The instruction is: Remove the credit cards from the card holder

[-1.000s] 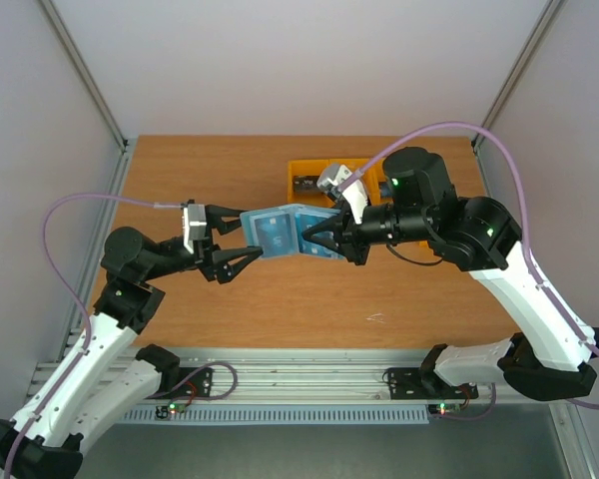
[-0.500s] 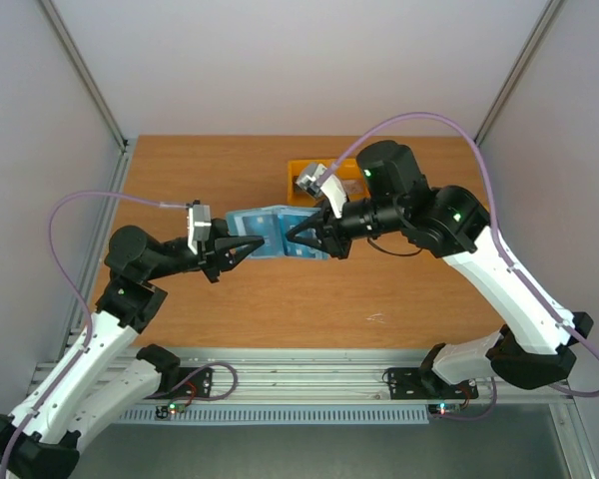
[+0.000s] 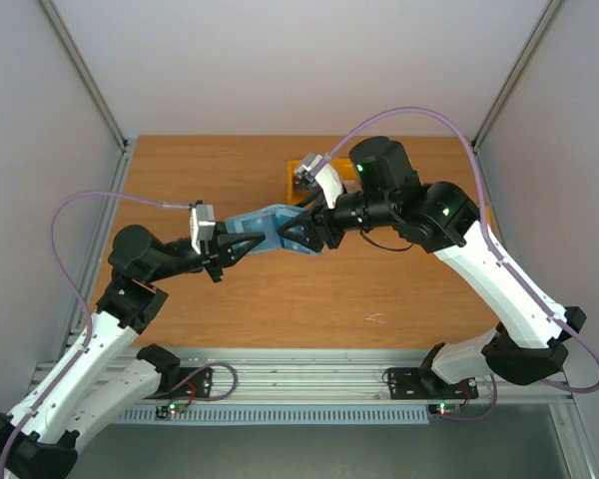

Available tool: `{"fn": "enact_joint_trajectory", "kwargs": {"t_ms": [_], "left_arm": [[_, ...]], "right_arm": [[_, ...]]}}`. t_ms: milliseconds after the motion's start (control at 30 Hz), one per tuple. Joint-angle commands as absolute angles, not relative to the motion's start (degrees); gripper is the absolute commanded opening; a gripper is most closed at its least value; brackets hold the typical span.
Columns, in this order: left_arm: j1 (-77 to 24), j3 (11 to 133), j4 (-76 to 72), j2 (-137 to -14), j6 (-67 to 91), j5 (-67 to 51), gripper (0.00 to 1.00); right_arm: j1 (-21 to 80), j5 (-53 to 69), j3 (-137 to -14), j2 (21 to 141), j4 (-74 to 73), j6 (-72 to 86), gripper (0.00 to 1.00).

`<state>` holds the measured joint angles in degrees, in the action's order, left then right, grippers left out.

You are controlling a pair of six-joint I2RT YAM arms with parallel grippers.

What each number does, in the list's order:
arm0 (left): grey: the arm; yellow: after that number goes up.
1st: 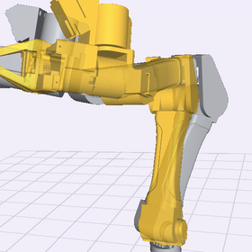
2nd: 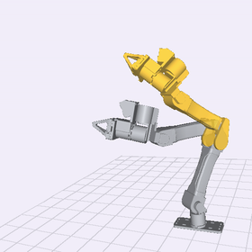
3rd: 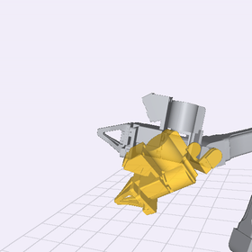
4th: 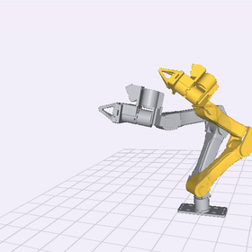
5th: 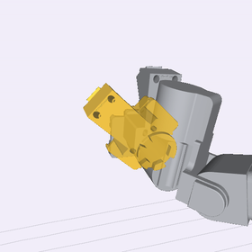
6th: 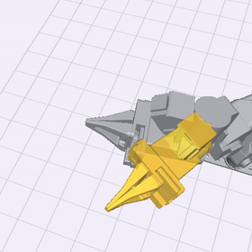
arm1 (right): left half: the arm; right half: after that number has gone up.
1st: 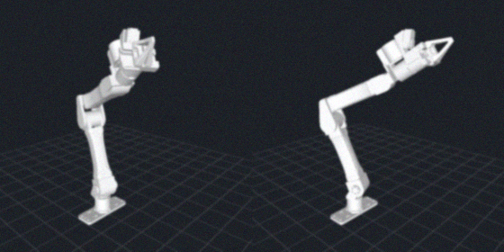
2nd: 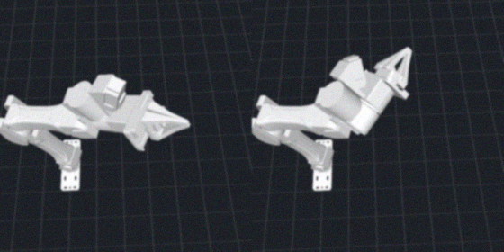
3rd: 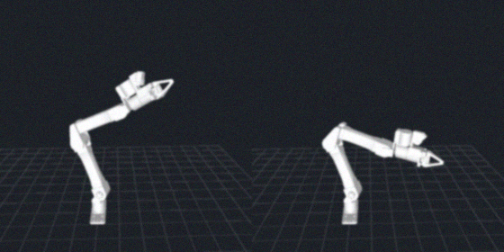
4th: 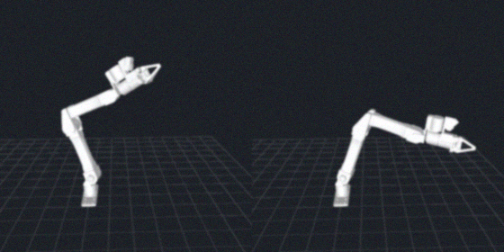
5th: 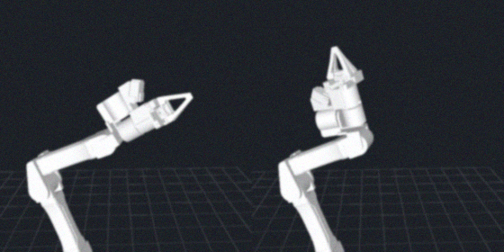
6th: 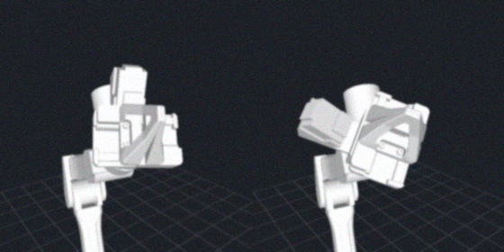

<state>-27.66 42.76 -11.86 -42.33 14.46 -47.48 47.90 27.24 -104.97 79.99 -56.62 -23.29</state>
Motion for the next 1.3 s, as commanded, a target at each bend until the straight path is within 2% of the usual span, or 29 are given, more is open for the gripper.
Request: {"fn": "enact_joint_trajectory", "kwargs": {"t_ms": [0,167,233,300,367,500,700,767,867,933,1033,1267], "left_arm": [[-28.12,43.04,-11.93,-41.62,10.97,-46.0,0.0],[-28.51,43.07,-12.67,-42.01,11.71,-47.62,0.0],[-28.65,43.0,-12.43,-41.96,11.78,-48.02,0.0],[-28.67,42.91,-12.36,-41.88,12.01,-47.8,0.0],[-28.65,42.89,-12.36,-41.69,12.21,-47.81,0.0],[-28.65,42.73,-12.78,-41.66,12.73,-47.82,0.0],[-28.65,43.02,-13.72,-41.58,14.41,-49.44,0.0],[-28.63,43.27,-13.71,-41.45,15.1,-50.53,0.02],[-28.34,43.54,-13.3,-40.81,15.87,-51.65,0.28],[-27.6,43.87,-13.04,-40.18,16.68,-51.2,0.33],[-26.59,44.18,-12.62,-39.75,17.22,-50.8,0.37],[-25.22,43.4,-12.96,-39.63,16.46,-45.8,0.33]], "right_arm": [[48.27,21.7,-106.87,80.56,-56.26,-22.73,0.67],[49.03,29.36,-107.28,83.42,-52.14,-22.5,0.8],[49.17,33.25,-105.9,83.58,-48.33,-22.18,0.81],[49.22,35.1,-105.07,83.42,-46.16,-22.27,0.77],[49.22,35.45,-104.81,83.22,-45.8,-22.85,0.64],[49.16,35.27,-103.59,82.39,-45.67,-23.65,0.33],[48.84,34.78,-103.0,82.08,-47.63,-25.73,0.03],[48.15,35.29,-102.16,81.24,-47.62,-26.39,0.01],[46.2,37.43,-100.27,79.22,-47.05,-26.63,0.01],[44.87,38.7,-99.54,77.89,-47.28,-26.67,0.01],[44.3,39.51,-99.63,76.77,-48.95,-27.47,0.01],[44.21,40.63,-99.72,76.04,-51.28,-28.38,0.01]]}}
